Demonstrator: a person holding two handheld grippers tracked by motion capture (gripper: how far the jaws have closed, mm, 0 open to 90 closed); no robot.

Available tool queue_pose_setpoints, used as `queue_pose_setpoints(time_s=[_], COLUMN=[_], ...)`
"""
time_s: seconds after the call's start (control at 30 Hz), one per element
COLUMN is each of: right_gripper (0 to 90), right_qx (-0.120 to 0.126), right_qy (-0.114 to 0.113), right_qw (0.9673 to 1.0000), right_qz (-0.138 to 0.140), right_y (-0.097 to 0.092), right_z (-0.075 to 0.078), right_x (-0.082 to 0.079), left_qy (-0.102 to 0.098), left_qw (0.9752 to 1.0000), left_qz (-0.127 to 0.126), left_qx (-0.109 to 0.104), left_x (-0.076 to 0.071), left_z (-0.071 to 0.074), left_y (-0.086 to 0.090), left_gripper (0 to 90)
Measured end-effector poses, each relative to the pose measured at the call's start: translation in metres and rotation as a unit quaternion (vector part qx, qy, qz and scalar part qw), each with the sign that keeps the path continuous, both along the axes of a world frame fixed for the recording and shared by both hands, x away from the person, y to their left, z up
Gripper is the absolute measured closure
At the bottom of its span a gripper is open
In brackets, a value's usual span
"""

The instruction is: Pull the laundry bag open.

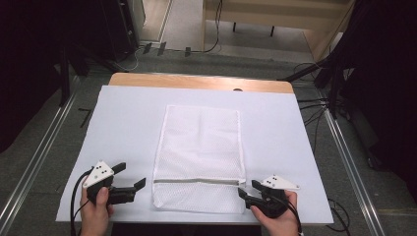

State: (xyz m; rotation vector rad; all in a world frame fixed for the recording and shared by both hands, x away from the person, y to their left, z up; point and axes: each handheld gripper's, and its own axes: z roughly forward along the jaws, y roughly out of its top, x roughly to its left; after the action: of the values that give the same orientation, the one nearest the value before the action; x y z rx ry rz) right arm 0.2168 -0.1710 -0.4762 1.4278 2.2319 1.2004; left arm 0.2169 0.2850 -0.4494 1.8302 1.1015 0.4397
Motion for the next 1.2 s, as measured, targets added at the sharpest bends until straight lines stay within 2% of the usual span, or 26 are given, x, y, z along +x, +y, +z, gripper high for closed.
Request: queue_pose_setpoints(time_s=[0.07, 0.2, 0.37, 0.53, 0.6, 0.67, 0.7, 0.73, 0.8, 0.83, 0.9, 1.03, 1.07, 1.2], right_gripper=[47.1, 47.8, 47.5, 47.9, 52.5, 53.6, 57.7, 57.7, 67.3, 74.9, 80.7, 85.3, 85.9, 87.0], right_qx=[-0.013, -0.02, -0.042, -0.049, -0.068, -0.073, -0.074, -0.074, -0.074, -0.073, -0.07, -0.057, -0.052, -0.045], right_qy=[-0.007, -0.011, -0.026, -0.027, -0.04, -0.042, -0.041, -0.041, -0.032, -0.028, -0.021, -0.021, -0.021, -0.033], right_qw=[0.9999, 0.9997, 0.9988, 0.9985, 0.9969, 0.9965, 0.9964, 0.9964, 0.9967, 0.9969, 0.9973, 0.9982, 0.9984, 0.9984], right_qz=[0.009, 0.012, 0.006, 0.002, -0.002, -0.004, -0.009, -0.009, -0.011, -0.01, -0.009, -0.004, -0.003, -0.004], right_y=[0.004, 0.009, 0.018, 0.021, 0.024, 0.025, 0.025, 0.025, 0.023, 0.022, 0.02, 0.018, 0.017, 0.017], right_z=[-0.002, -0.003, -0.005, -0.008, -0.009, -0.009, -0.009, -0.009, -0.006, -0.005, -0.005, -0.002, -0.001, 0.005], right_x=[-0.002, -0.003, 0.0, 0.001, -0.001, -0.001, -0.001, -0.001, 0.0, 0.0, 0.0, -0.001, -0.001, -0.001], left_qy=[0.002, 0.002, 0.001, 0.003, 0.002, 0.002, 0.003, 0.003, 0.004, 0.005, 0.006, 0.008, 0.01, 0.017], left_qw=[1.0, 1.0, 1.0, 1.0, 1.0, 1.0, 1.0, 1.0, 1.0, 0.9999, 0.9999, 0.9999, 0.9997, 0.9991], left_qz=[-0.005, -0.008, -0.003, -0.002, -0.001, -0.002, -0.004, -0.004, -0.005, -0.007, -0.008, -0.011, -0.014, -0.029], left_qx=[0.004, 0.004, 0.002, 0.001, 0.001, 0.002, 0.0, 0.0, -0.003, -0.009, -0.009, -0.011, -0.019, -0.025], left_x=[-0.001, -0.001, -0.003, -0.003, -0.003, -0.002, -0.002, -0.002, -0.003, -0.003, -0.003, -0.003, -0.002, 0.004], left_z=[-0.001, -0.001, 0.0, 0.0, -0.001, -0.001, -0.001, -0.001, -0.001, 0.0, 0.0, 0.0, 0.0, 0.001], left_y=[-0.004, -0.007, -0.004, -0.004, -0.004, -0.005, -0.006, -0.007, -0.008, -0.01, -0.012, -0.017, -0.02, -0.034], left_gripper=[7.7, 7.8, 7.7, 7.8, 7.7, 7.7, 7.8, 7.8, 7.7, 7.8, 7.8, 7.8, 7.8, 7.8])
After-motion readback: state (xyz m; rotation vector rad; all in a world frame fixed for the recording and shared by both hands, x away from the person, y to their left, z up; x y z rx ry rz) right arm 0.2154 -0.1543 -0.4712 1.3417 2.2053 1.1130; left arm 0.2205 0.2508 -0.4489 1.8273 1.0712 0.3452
